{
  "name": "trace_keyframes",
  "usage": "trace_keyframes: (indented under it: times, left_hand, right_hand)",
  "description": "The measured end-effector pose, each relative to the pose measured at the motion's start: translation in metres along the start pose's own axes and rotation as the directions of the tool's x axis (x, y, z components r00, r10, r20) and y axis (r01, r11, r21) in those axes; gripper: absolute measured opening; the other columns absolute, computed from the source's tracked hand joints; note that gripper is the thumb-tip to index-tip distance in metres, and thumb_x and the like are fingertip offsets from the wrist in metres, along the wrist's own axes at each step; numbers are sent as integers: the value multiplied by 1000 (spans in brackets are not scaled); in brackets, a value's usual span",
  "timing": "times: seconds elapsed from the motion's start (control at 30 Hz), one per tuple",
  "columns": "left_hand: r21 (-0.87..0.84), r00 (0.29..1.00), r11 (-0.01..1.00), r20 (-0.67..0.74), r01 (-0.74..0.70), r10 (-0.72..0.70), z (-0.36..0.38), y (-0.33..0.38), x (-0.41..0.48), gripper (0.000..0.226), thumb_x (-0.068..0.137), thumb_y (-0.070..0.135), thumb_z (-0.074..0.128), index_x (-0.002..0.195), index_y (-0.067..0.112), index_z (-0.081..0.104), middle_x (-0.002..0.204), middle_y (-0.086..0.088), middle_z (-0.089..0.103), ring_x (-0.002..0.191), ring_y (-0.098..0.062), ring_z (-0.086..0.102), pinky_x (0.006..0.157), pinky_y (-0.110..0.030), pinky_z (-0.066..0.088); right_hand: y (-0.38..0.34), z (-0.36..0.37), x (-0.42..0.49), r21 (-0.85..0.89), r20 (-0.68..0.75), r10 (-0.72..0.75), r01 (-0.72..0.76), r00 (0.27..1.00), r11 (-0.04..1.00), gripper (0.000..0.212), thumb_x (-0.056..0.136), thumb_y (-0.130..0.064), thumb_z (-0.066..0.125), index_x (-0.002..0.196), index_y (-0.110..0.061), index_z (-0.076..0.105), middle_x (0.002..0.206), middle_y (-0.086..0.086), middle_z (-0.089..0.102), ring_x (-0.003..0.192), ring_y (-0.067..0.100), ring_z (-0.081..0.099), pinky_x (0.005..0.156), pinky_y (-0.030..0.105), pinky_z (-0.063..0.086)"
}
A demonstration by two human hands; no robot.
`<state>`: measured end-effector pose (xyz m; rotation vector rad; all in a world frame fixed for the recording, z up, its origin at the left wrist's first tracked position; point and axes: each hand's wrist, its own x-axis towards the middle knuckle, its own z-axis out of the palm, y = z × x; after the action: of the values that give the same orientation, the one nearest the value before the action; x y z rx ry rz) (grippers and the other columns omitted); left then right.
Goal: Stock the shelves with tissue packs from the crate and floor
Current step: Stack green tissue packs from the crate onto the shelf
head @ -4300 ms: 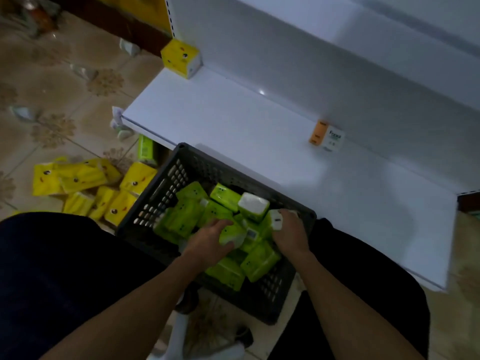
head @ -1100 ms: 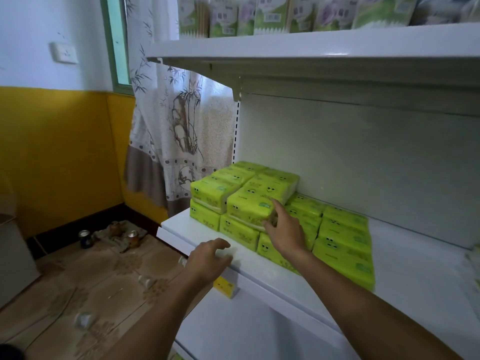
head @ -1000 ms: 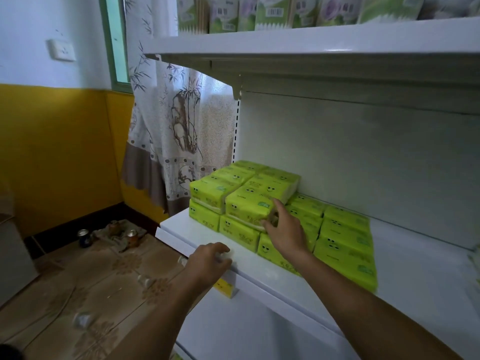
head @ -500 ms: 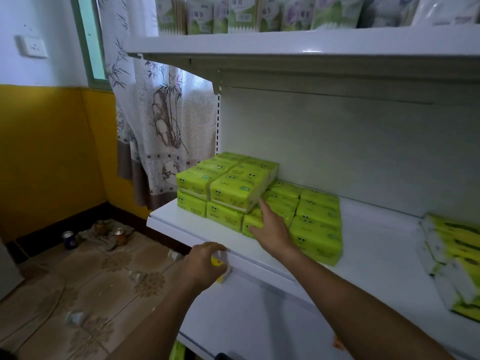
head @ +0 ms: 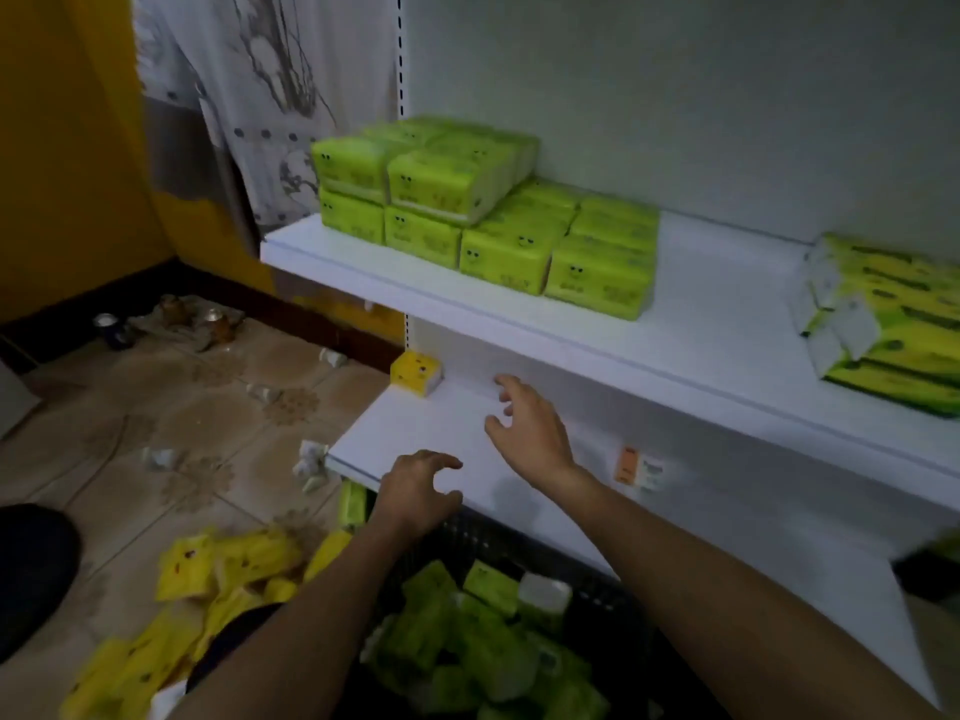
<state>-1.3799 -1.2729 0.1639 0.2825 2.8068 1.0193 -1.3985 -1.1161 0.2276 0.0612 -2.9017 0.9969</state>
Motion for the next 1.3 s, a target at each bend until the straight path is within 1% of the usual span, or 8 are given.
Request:
trace_keyframes:
  times: [0.13, 0.33, 0.6, 0.73, 0.9, 1.03, 1.13, 1.3]
  left_hand:
    - [-21, 992, 996, 88, 92, -90, 60, -30, -13, 48, 64, 36, 62, 107, 16, 69, 108, -10, 67, 102, -28, 62, 89, -31, 48]
    - [-21, 933, 973, 286, 231, -216, 149, -74, -27, 70, 57, 57, 49, 109, 14, 68, 113, -14, 65, 106, -29, 61, 89, -32, 48]
    - [72, 811, 936, 479, 345, -336, 232, -95, -1, 56, 79, 25, 69, 130, 15, 49, 137, -11, 44, 122, -26, 46, 97, -26, 35]
    - [65, 794, 936, 511, 346, -329, 261, -95, 10, 56, 82, 27, 66, 133, 16, 45, 140, -8, 40, 126, -23, 43, 95, -23, 33]
    - [-7, 758, 900, 542, 436, -363, 275, -98, 10, 62, 73, 39, 63, 129, 15, 49, 136, -10, 43, 116, -23, 52, 94, -28, 41]
    - [26, 764, 906, 528, 422, -371, 279, -105, 12, 49, 85, 26, 63, 130, 16, 47, 137, -8, 43, 120, -21, 49, 93, -26, 39]
    - [8, 770, 911, 533, 411, -352, 279, -104, 11, 46, 86, 26, 62, 129, 17, 48, 135, -7, 44, 119, -19, 49, 93, -24, 39]
    - [11, 784, 910, 504, 413, -362, 276, -104, 13, 36, 88, 26, 59, 123, 17, 53, 131, -6, 48, 114, -19, 52, 84, -21, 38]
  right_hand:
    - [72, 53, -26, 16, 121, 188, -191, 975, 982, 50, 89, -19, 55, 137, -16, 41, 131, 8, 52, 117, 25, 51, 96, 37, 45]
    - [179, 122, -67, 6, 300, 458, -481, 837, 876, 51, 89, -20, 58, 137, -10, 42, 137, 13, 49, 124, 28, 48, 102, 43, 41]
    - [268, 178, -90, -50, 370, 642, -675, 672, 736, 53, 87, -19, 61, 136, -9, 44, 134, 21, 41, 123, 36, 43, 102, 38, 40]
    - [291, 198, -89, -82, 432, 653, -694, 622, 715, 47, 86, -27, 63, 130, -13, 53, 152, 20, 13, 138, 38, 22, 107, 44, 36]
    - [305, 208, -78, 37, 336, 654, -704, 677, 709, 74, 72, -6, 75, 135, 0, 36, 137, 20, 35, 127, 33, 40, 104, 34, 37]
    - [308, 208, -74, -271, 415, 667, -615, 619, 740, 98, 78, -23, 73, 150, -16, 6, 148, 17, 22, 128, 33, 42, 97, 38, 43]
    - [307, 206, -75, -371, 375, 687, -578, 623, 727, 85, 88, -18, 60, 150, -22, 2, 144, 13, 37, 121, 30, 51, 91, 36, 47]
    - [303, 209, -70, -396, 321, 692, -573, 647, 718, 47, 91, -12, 48, 136, -13, 34, 131, 12, 49, 115, 28, 55, 90, 36, 49]
